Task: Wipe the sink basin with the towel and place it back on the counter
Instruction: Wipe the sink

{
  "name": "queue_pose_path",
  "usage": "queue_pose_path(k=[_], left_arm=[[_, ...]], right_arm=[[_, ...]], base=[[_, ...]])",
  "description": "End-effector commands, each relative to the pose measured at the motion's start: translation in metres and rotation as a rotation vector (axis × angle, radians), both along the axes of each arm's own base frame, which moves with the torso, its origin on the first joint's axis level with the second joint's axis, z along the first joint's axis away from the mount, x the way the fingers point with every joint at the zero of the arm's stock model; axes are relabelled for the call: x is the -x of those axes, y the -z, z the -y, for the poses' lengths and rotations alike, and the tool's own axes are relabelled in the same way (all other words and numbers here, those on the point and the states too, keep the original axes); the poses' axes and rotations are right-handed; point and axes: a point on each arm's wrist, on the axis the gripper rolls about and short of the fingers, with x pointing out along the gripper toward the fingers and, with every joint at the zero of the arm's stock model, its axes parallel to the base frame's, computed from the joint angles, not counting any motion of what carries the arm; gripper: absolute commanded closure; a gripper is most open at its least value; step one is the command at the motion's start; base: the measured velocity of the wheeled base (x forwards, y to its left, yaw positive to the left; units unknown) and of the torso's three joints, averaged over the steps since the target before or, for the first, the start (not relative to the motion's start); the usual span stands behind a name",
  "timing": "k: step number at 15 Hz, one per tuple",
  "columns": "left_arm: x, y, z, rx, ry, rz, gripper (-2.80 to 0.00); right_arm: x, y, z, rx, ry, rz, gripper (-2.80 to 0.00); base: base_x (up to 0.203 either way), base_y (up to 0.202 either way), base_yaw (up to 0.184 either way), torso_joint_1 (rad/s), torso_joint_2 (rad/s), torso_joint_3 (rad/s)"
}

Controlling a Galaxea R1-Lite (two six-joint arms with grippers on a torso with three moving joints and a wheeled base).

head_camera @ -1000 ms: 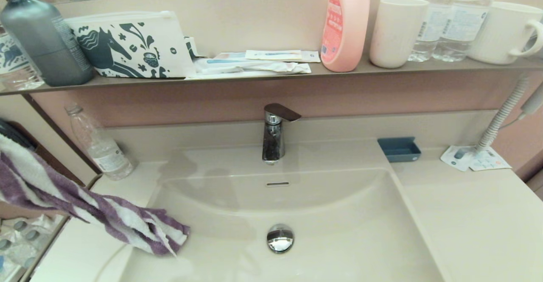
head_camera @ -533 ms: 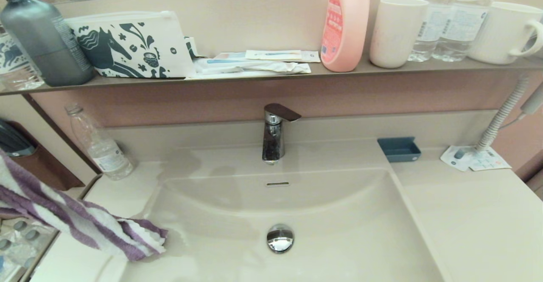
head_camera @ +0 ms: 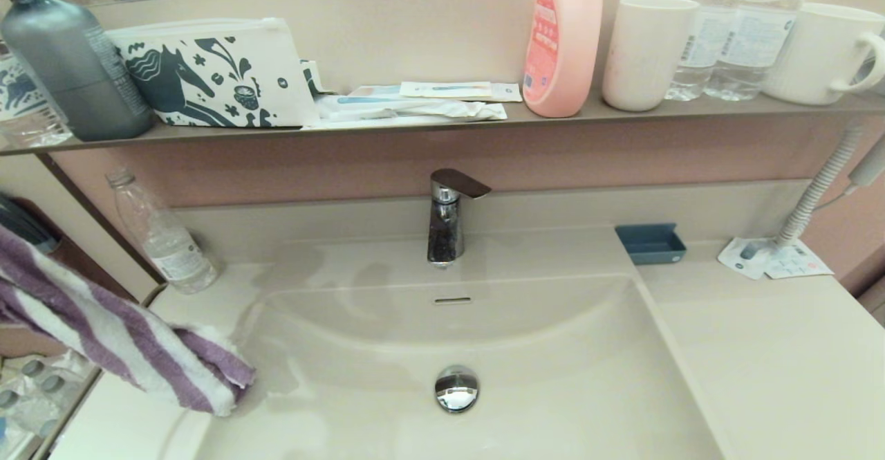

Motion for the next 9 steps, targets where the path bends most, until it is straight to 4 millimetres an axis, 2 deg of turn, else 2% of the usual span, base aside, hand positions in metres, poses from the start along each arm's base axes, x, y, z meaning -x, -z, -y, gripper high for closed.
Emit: queue_pose_path(k=[1,6,9], left_arm=[[-0.0016,-0.0016,-0.0009,-0.055,-0.048,-0.029,0.0],[0.0055,-0.0031,-0.0012,-0.168,-0.118,-0.102,0.0],[0.0031,-0.009,-0.0012,-0.185,-0.137,-0.059,0.0]], right_arm=[[0.0,0.0,0.0,0.001,-0.001,0.0,0.0],[0.0,0.0,0.0,0.001,-0.001,0.0,0.0],[0.0,0.0,0.0,0.001,-0.001,0.0,0.0]], base=[[0.0,0.0,0.0,0.0,0.0,0.0],[0.0,0.0,0.0,0.0,0.0,0.0],[0.0,0.0,0.0,0.0,0.0,0.0]])
